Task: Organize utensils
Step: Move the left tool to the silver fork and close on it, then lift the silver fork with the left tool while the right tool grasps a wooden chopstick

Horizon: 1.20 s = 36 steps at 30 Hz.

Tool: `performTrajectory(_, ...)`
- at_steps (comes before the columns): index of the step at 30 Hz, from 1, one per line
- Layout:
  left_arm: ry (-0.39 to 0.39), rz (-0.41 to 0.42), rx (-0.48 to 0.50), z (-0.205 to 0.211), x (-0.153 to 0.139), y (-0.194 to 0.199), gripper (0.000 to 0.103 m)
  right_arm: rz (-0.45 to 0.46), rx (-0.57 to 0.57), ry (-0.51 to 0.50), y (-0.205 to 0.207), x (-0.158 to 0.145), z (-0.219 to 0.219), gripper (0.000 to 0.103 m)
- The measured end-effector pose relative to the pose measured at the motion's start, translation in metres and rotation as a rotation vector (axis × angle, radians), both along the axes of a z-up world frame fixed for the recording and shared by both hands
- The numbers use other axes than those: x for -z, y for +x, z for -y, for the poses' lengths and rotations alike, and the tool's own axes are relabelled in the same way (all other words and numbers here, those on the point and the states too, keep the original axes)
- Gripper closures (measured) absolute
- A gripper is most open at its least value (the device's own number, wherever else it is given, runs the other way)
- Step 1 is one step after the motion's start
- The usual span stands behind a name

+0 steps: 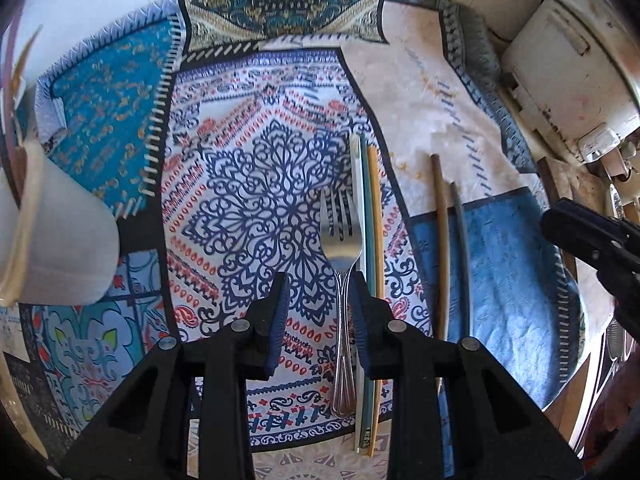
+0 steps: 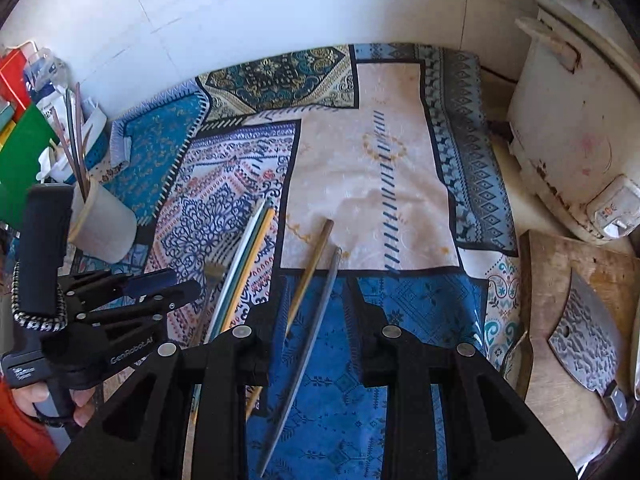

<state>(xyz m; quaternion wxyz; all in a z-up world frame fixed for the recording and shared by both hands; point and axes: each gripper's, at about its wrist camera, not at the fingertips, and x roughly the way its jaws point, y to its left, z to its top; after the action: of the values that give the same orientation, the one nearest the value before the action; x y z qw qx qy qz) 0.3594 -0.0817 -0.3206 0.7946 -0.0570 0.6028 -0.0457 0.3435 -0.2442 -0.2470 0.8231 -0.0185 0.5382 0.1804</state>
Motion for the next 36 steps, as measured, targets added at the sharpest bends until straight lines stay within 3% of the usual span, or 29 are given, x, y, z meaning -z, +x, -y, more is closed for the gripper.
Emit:
performTrajectory(6, -0.022, -0.028, -0.003, 0.005, 0.014, 0.002, 0.076, -0.020, 0.000, 0.003, 0.002, 0.007, 0.003, 0.078)
performTrajectory(17, -0.046, 0.004, -0.015, 0.007, 0.018, 0.019, 0.079, -0.026, 0.007, 0.016, 0.005, 0.008, 0.003, 0.078)
performTrajectory(21, -0.010, 0.028, -0.020, 0.009, 0.020, 0.030, 0.079, -0.032, 0.006, 0.016, 0.005, 0.009, 0.000, 0.078)
performTrajectory(27, 0.107, 0.079, 0.040, 0.027, 0.021, 0.030, 0.080, -0.028, 0.003, 0.015, 0.004, 0.008, -0.001, 0.078)
performTrajectory(36, 0.019, 0.091, -0.026, -0.004, 0.009, 0.007, 0.080, -0.098, -0.015, 0.043, 0.010, 0.028, -0.019, 0.078)
